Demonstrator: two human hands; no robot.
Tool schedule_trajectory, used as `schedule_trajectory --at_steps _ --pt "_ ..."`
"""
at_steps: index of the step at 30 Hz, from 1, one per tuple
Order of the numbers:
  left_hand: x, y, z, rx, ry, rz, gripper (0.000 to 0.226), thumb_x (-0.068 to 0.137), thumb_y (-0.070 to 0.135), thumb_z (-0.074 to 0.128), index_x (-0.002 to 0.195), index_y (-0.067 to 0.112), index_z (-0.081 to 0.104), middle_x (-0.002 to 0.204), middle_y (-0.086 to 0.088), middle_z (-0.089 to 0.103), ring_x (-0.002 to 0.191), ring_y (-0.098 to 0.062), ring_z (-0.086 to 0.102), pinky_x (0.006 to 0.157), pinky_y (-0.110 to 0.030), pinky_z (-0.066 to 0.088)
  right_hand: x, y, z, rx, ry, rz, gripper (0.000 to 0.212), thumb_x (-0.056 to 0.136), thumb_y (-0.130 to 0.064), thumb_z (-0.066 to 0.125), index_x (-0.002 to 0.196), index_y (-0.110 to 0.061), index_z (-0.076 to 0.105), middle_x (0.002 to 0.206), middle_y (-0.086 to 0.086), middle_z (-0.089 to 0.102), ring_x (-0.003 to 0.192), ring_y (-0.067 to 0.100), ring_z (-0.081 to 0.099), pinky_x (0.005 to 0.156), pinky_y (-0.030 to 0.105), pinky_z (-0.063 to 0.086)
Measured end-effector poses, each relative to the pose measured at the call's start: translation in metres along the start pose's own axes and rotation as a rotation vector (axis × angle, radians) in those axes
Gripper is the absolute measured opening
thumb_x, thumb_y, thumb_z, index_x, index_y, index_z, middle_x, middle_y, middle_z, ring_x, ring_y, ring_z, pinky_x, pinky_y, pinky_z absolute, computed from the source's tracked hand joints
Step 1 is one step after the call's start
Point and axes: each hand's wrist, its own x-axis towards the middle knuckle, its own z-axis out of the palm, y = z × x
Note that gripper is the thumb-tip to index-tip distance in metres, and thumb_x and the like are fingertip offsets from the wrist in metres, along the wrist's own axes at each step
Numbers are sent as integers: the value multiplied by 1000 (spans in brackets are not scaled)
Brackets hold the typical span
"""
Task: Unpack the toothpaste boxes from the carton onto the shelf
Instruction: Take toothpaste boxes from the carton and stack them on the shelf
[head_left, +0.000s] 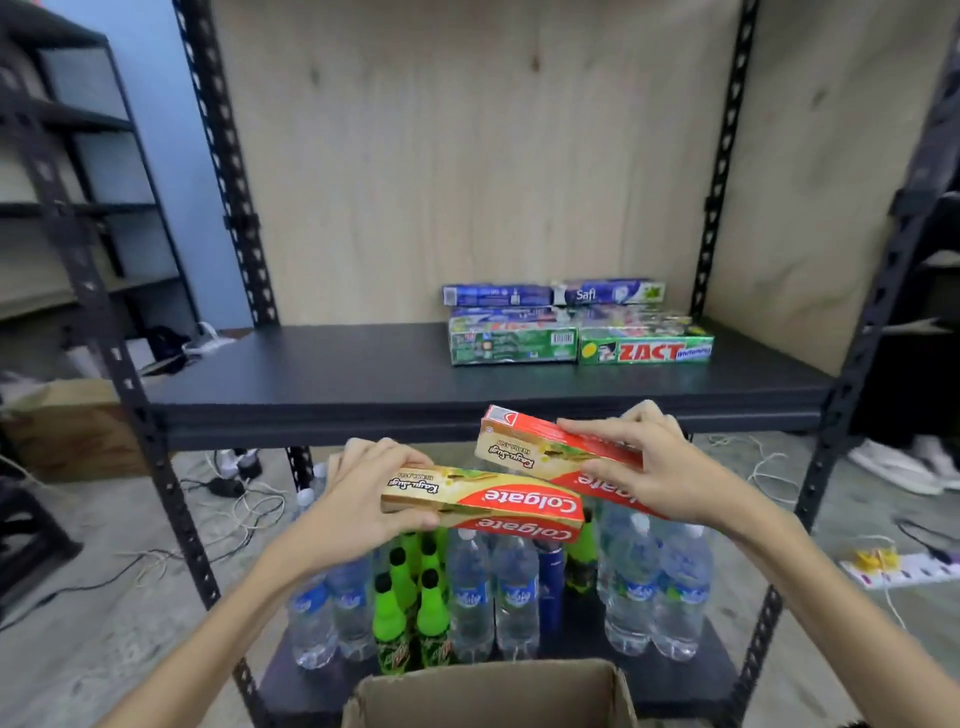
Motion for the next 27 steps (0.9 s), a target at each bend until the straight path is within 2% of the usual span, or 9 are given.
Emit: schedule_trajectory --at_steps 3,5,9,14,17,19,22,24,27 --pt "29 13 -29 29 44 18 66 63 93 51 112 49 54 113 30 52 119 7 26 93 -23 20 19 -5 -42 -44 51 -45 47 95 -48 59 135 -66 42 104 -8 40 104 3 33 95 30 30" --pt "51 17 -46 19 64 29 73 60 100 42 112 49 53 115 30 52 120 7 25 93 -16 16 34 -4 -68 -67 76 -48 46 96 -47 57 134 -68 41 105 -8 40 104 7 35 96 31 31" --pt "103 12 -66 -8 96 17 82 58 102 39 116 46 55 113 28 55 118 8 26 90 -27 21 76 17 -110 -177 114 -52 46 98 -46 54 136 -67 39 105 -23 37 108 11 30 100 38 26" --pt "177 -6 -65 -38 71 -95 60 63 88 48 112 52 53 115 29 57 113 -3 34 98 -34 27 132 70 -136 -267 208 18 45 101 -35 55 132 -65 38 100 -18 43 109 12 32 93 33 20" --pt "224 -29 -61 -163 45 -177 58 60 88 62 110 60 54 110 22 67 116 -12 53 106 -42 40 158 102 -146 -321 181 68 46 102 -35 53 129 -67 35 100 -22 43 110 12 31 90 33 18" --pt "253 -39 -57 -240 52 -209 61 57 82 72 109 53 60 109 17 71 111 -9 62 103 -41 48 173 121 -150 -325 154 105 46 103 -35 51 125 -69 30 101 -21 41 109 13 30 91 34 18" --pt "291 -51 -43 -297 40 -257 50 66 60 85 108 39 65 103 18 74 106 -5 66 102 -37 50 194 144 -148 -295 143 116 45 103 -34 51 126 -67 31 103 -25 41 100 8 25 89 33 17" --pt "312 -61 -33 -263 26 -274 54 63 65 82 108 44 64 107 15 73 111 -9 63 104 -41 48 209 158 -141 -289 131 108 43 103 -33 51 125 -65 33 100 -27 39 96 6 22 90 34 19" --pt "338 -74 -17 -161 -7 -291 63 55 81 71 108 51 58 121 11 60 121 -18 51 108 -47 42 232 177 -129 -240 144 104 42 103 -33 53 125 -64 38 100 -22 43 100 6 24 91 33 18"
